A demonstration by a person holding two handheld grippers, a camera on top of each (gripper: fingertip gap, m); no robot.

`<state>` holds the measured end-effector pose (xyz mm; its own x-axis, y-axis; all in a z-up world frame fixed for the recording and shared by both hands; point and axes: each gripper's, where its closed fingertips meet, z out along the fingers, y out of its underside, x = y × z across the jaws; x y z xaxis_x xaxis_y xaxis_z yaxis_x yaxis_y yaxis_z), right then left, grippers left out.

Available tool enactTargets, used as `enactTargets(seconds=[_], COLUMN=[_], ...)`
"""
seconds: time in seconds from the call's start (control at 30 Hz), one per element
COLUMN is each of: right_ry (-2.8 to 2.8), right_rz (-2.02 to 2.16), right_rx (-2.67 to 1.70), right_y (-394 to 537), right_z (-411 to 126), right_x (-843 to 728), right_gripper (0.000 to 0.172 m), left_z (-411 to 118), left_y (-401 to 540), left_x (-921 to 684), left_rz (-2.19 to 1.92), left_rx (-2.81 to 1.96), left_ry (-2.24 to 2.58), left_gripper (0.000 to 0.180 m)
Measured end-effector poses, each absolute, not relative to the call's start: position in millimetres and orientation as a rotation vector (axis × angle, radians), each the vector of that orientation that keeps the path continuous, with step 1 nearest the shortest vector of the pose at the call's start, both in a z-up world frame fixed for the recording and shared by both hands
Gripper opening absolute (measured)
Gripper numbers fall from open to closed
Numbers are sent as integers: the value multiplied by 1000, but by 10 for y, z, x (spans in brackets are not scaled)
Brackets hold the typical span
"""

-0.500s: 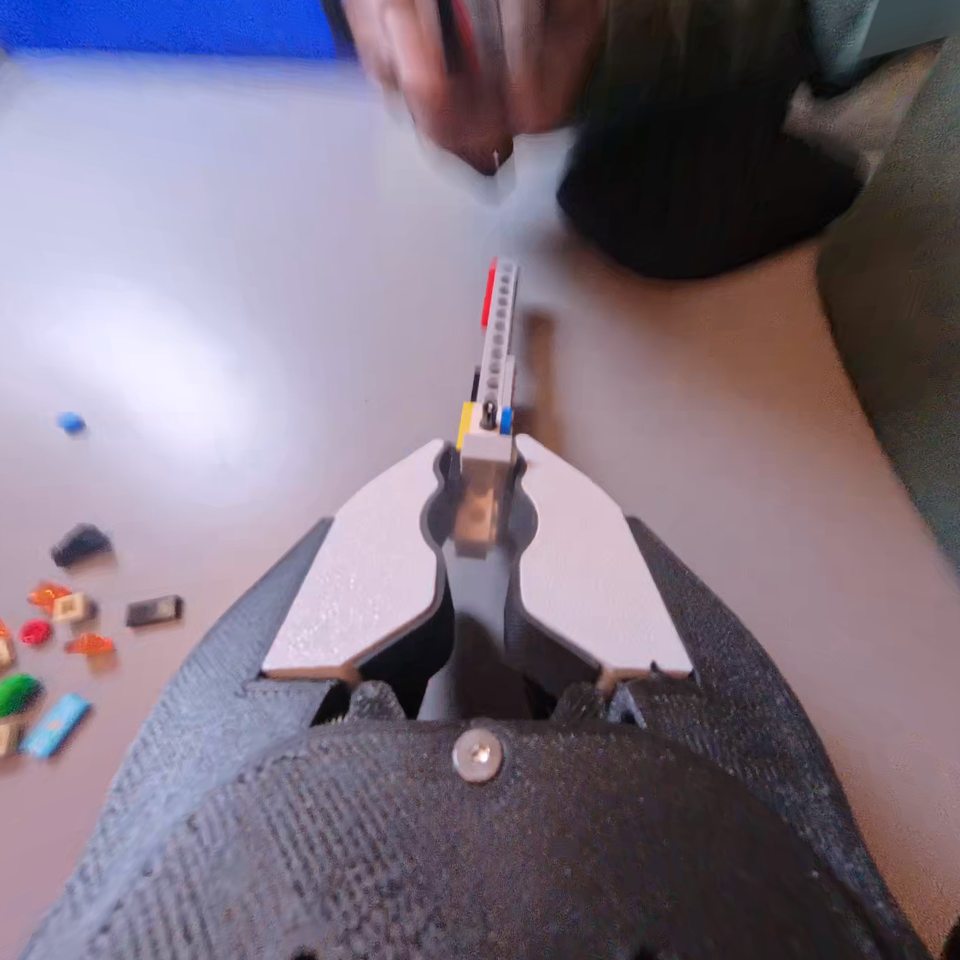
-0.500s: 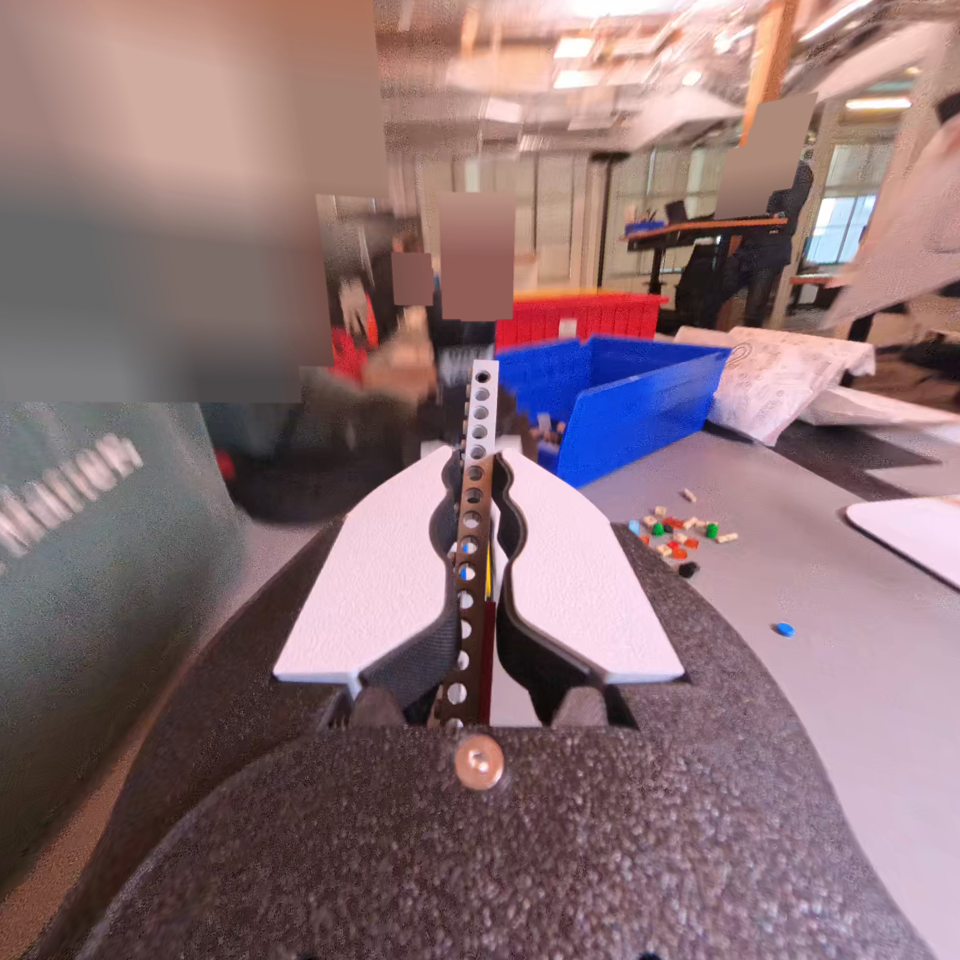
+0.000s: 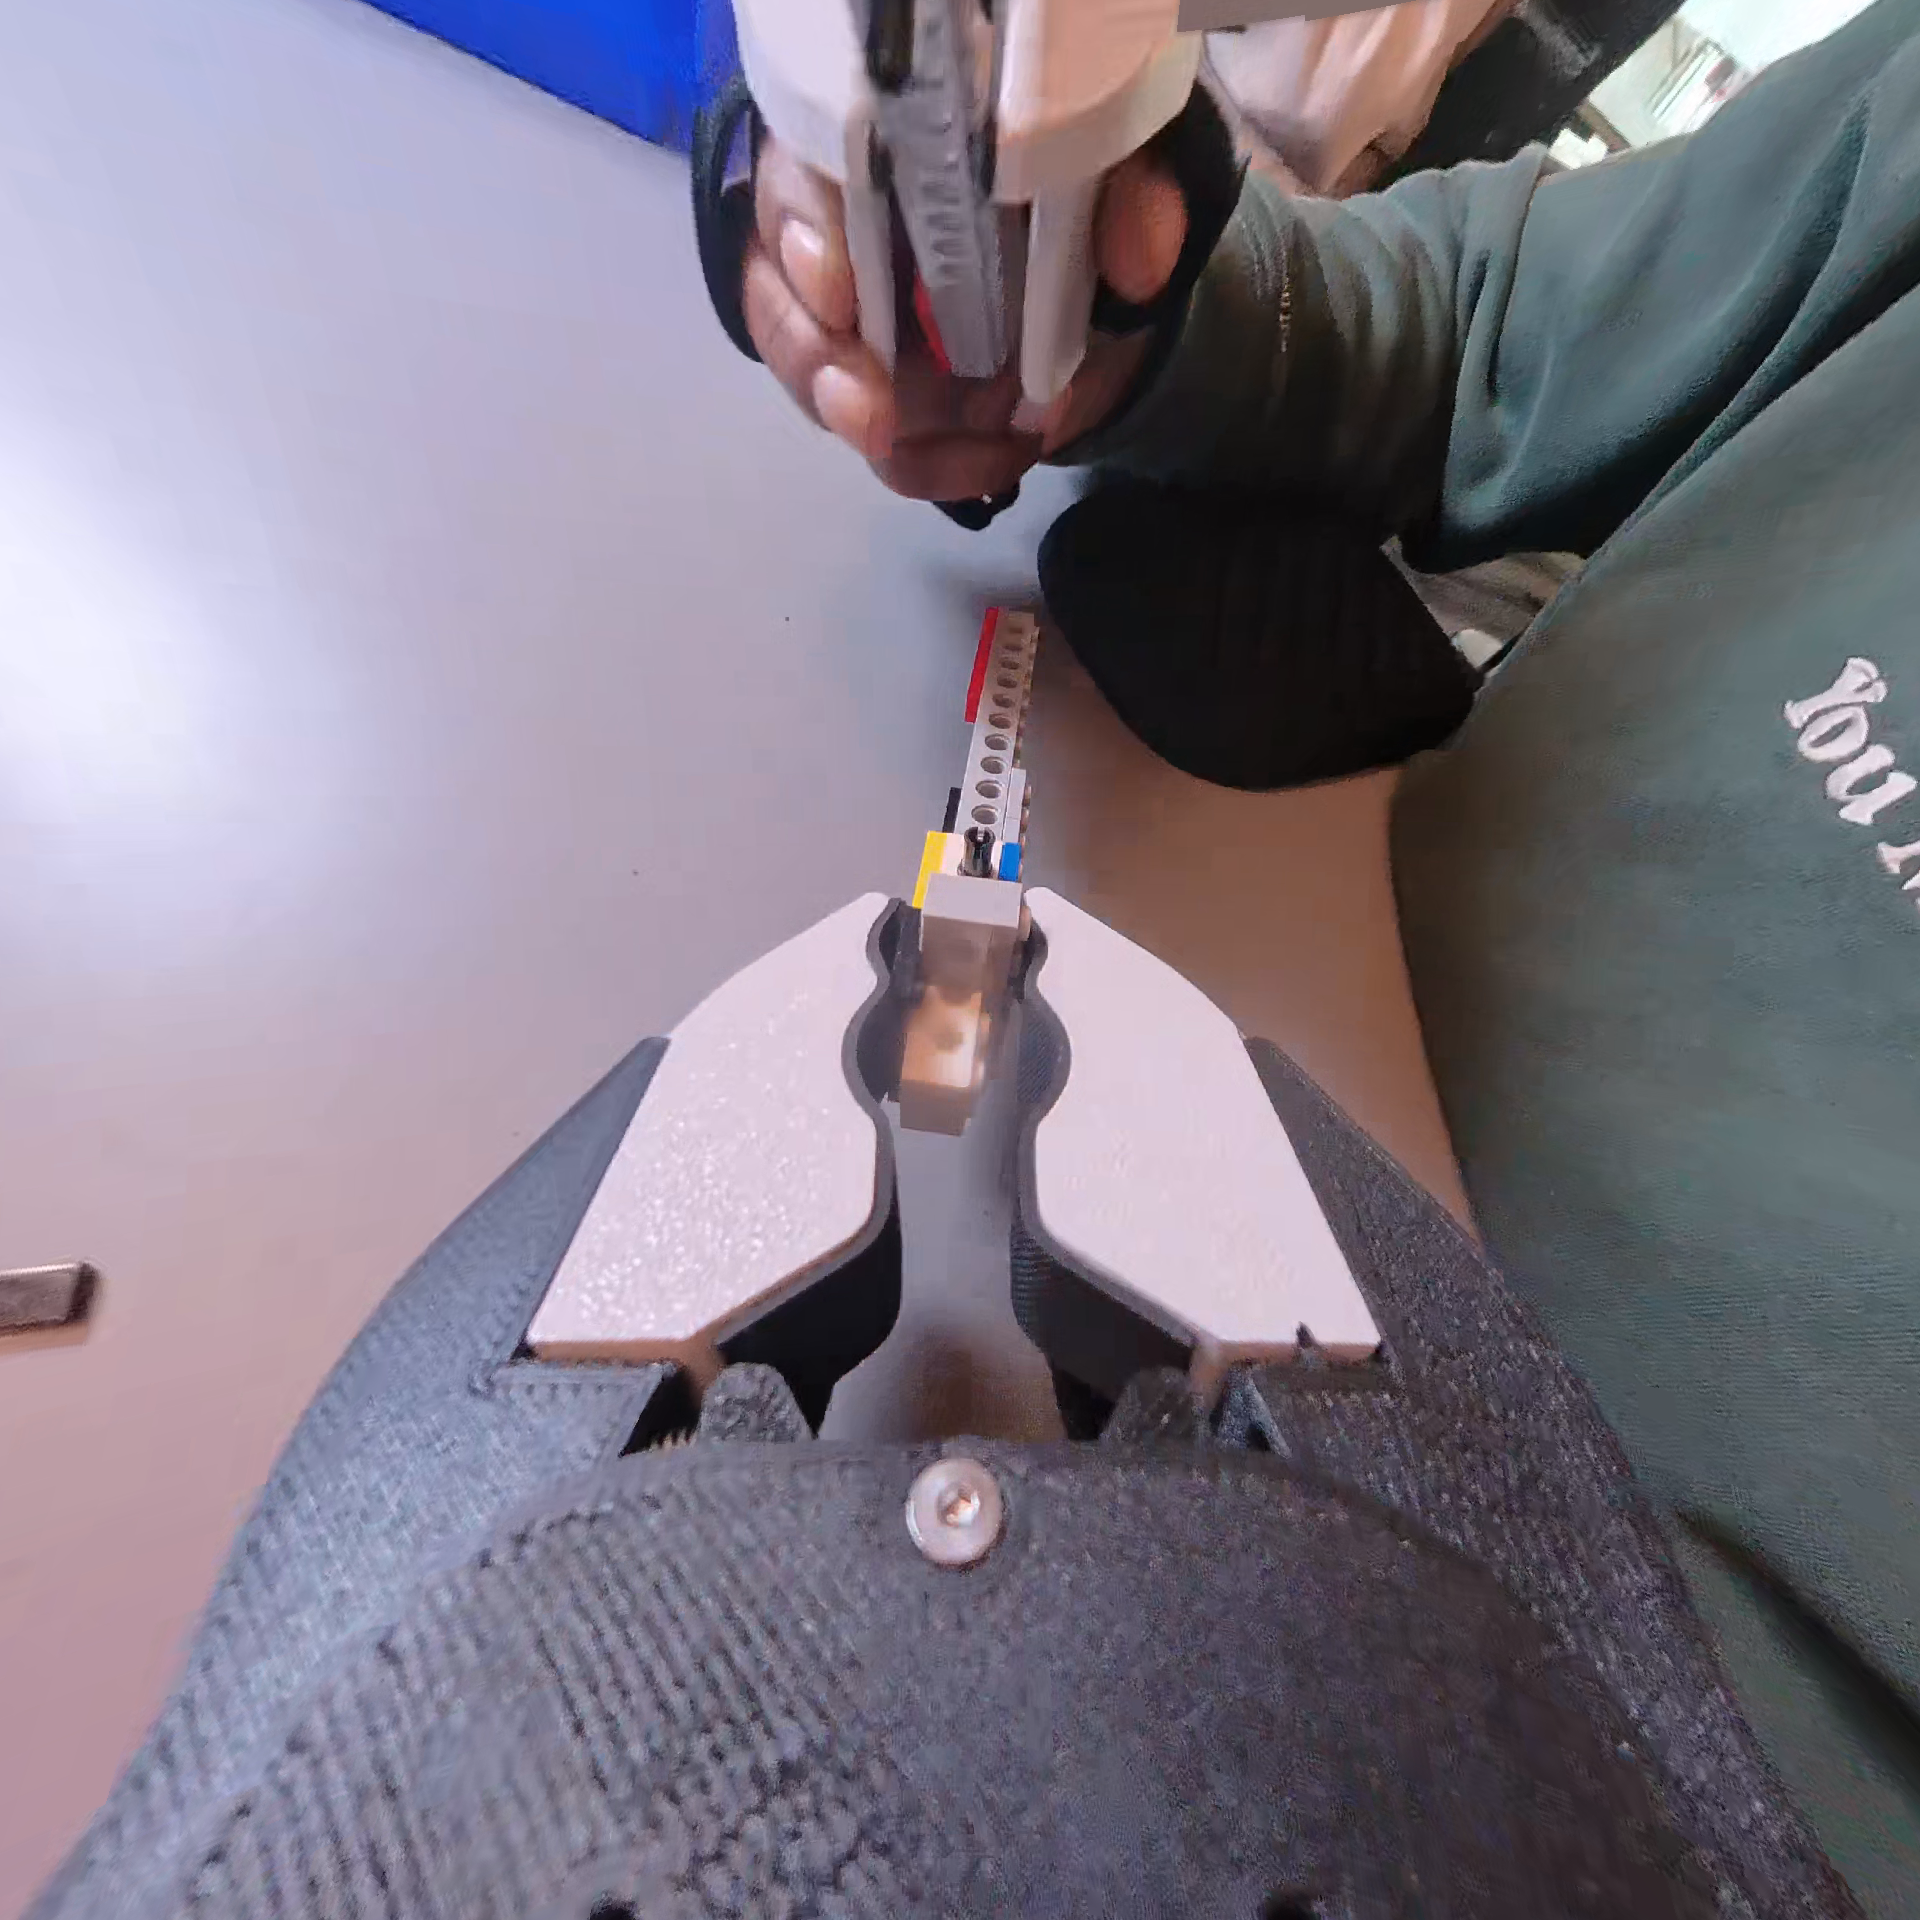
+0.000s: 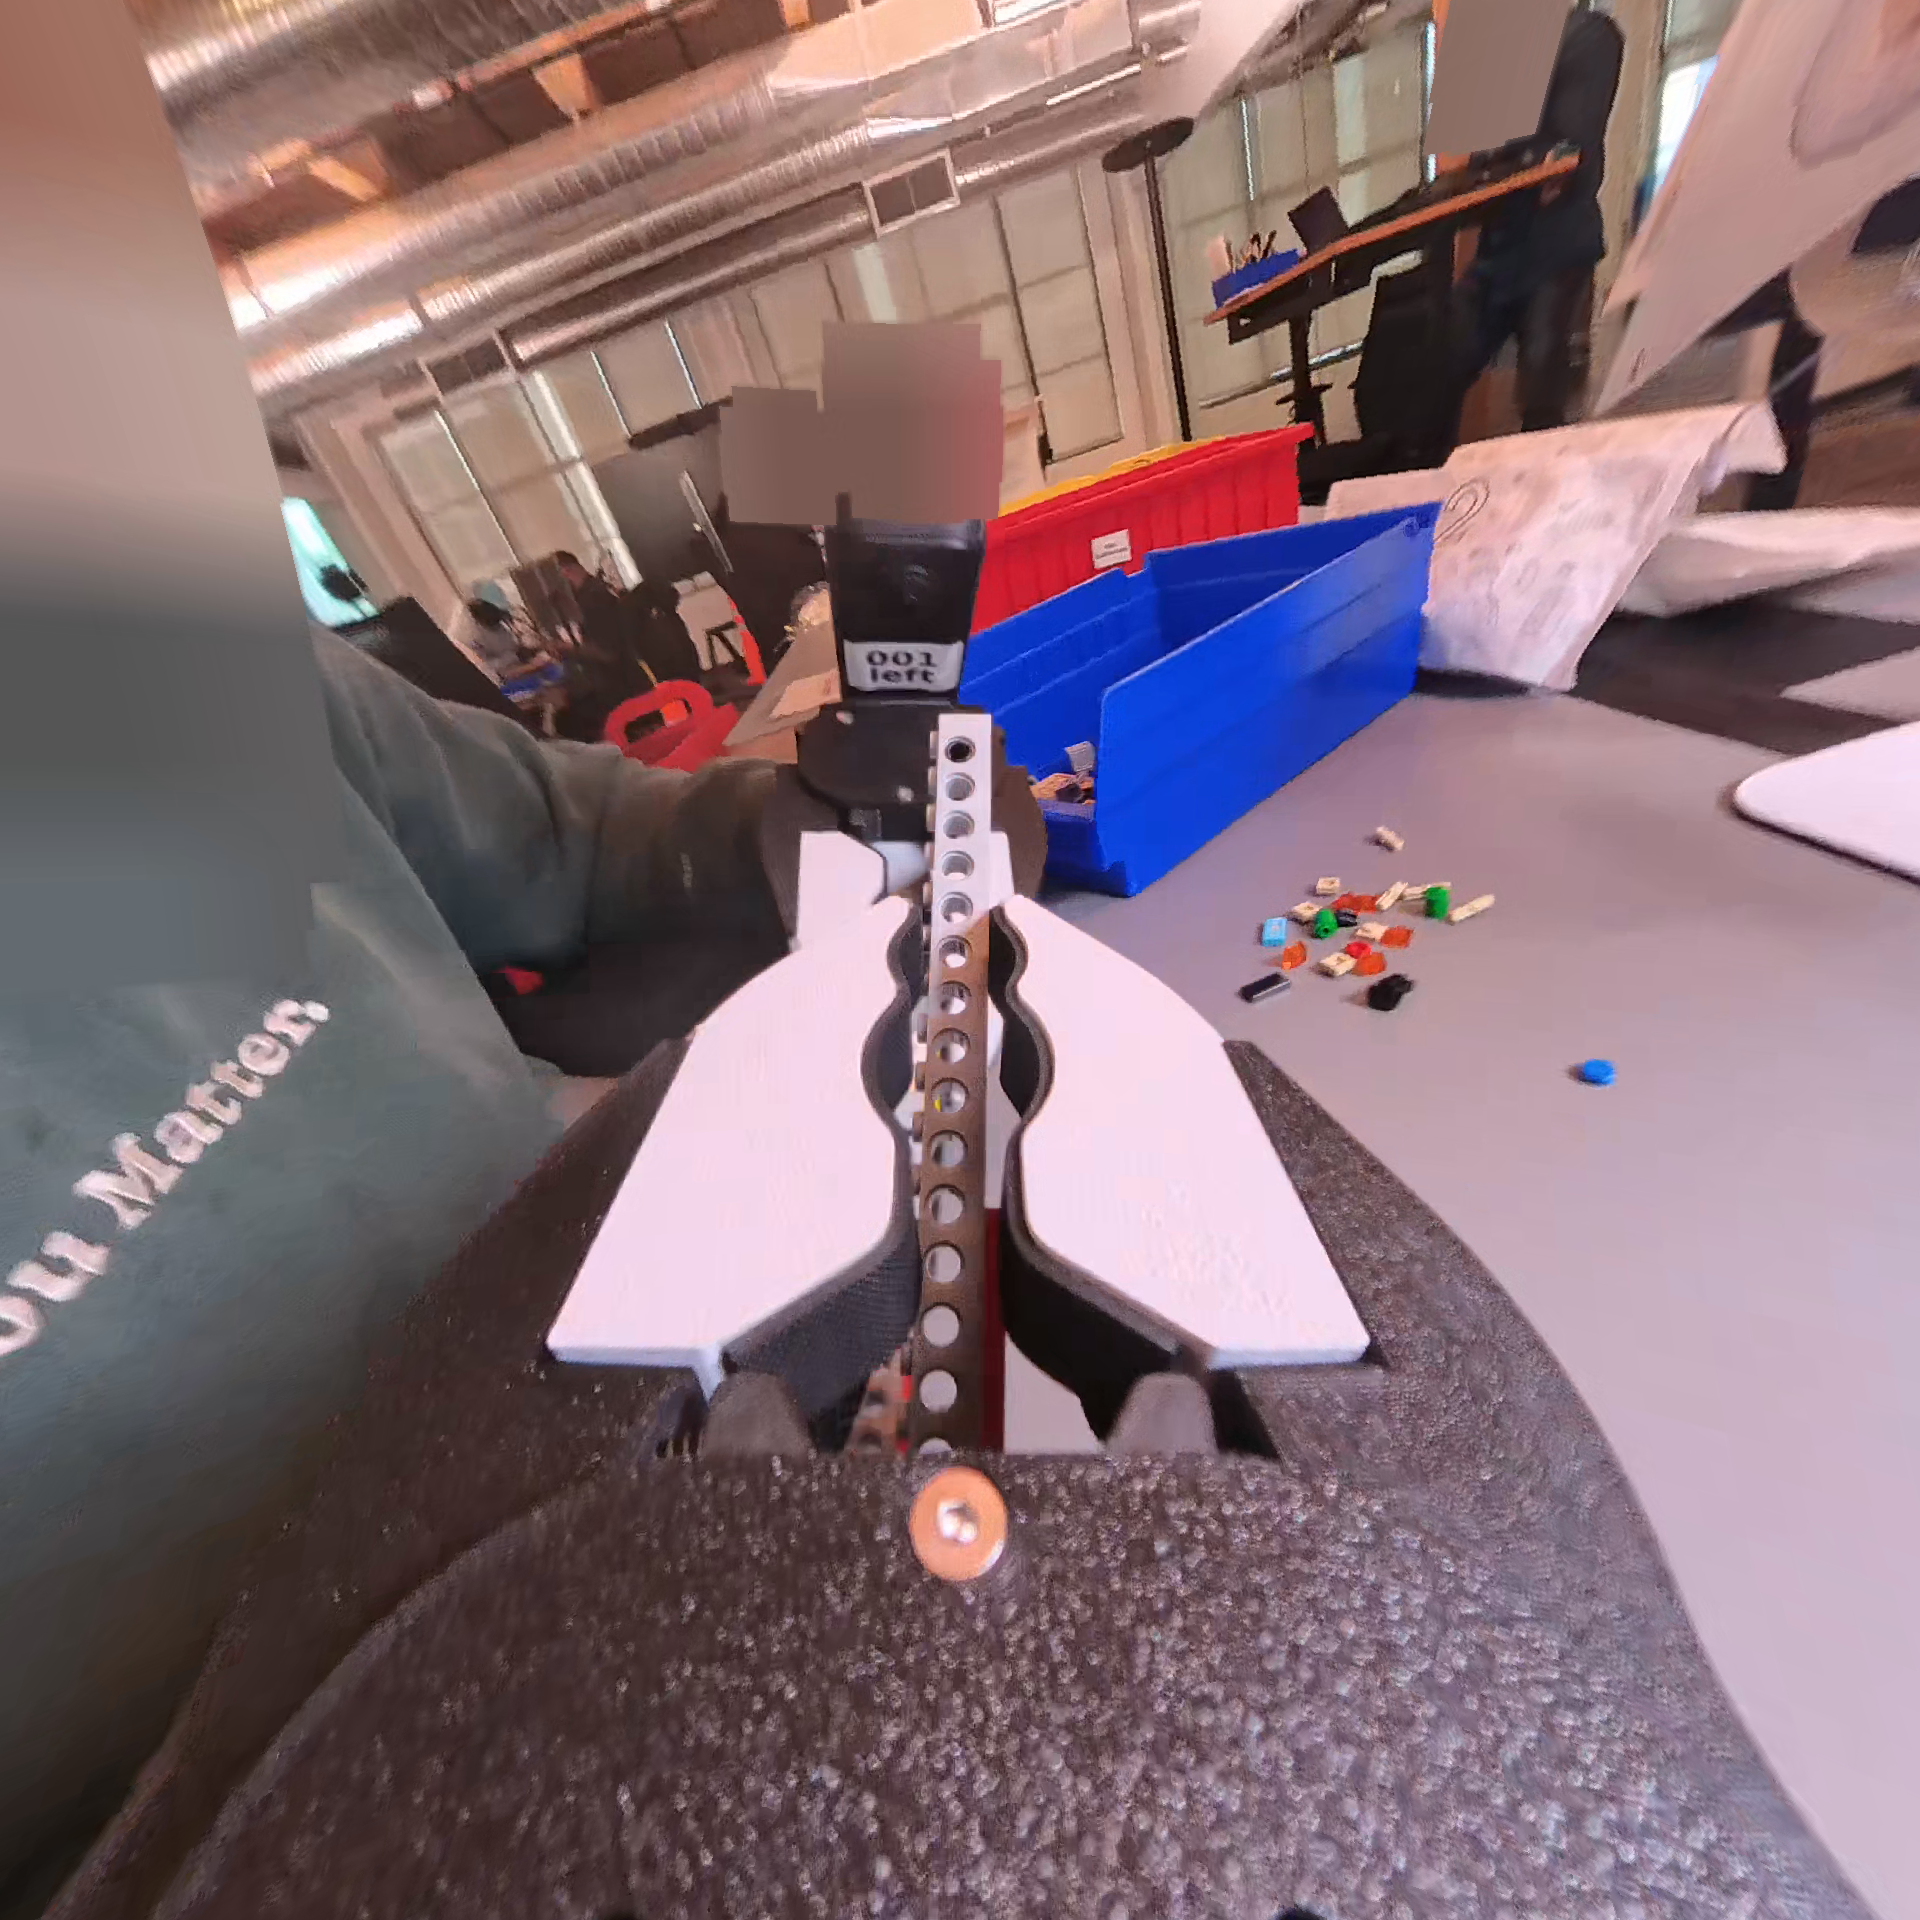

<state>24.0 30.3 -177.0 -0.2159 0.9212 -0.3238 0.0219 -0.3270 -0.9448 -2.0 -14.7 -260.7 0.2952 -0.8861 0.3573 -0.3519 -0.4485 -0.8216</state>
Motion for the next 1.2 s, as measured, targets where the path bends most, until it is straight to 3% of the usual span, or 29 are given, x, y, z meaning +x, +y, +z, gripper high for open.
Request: enactTargets(seconds=[0.13, 0.3, 0.47, 0.73, 0.9, 0.97, 1.07, 1.2], right_ry=[-1091, -1083, -1144, -1346, -1464, -1514, -1582, -1612], right_rz=[1851, 1915, 1839, 1625, 1477, 1413, 1290, 1328], right_rx=[-1431, -1471, -1497, -1483, -1435, -1409, -1342, -1324], right_y=[283, 233, 174, 5, -59, -99, -143, -188], right_z=[-1781, -1809, -1901, -2075, -2143, -2144, -2164, -2199], right_x=[229, 199, 131, 37, 8, -36, -75, -68], right_gripper=[11, 11, 11, 11, 14, 28, 14, 12], left_z=[-2739, -2588, -2005, -1962, -2052, -2093, -2087, -2153], left_y=[-149, 31, 80, 36, -20, -66, -114, -177], left_x=[-32, -100, -76, -33, -10, 46, 101, 102], left_rz=[-1123, -1004, -1192, -1184, -1122, -1145, -1139, -1172], left_rx=[-2034, -1962, -1725, -1694, -1728, -1730, -1716, -1737], left_ry=[1077, 1019, 820, 843, 932, 958, 1001, 1050], left_gripper=[21, 46, 30, 5, 5, 5, 5, 5])
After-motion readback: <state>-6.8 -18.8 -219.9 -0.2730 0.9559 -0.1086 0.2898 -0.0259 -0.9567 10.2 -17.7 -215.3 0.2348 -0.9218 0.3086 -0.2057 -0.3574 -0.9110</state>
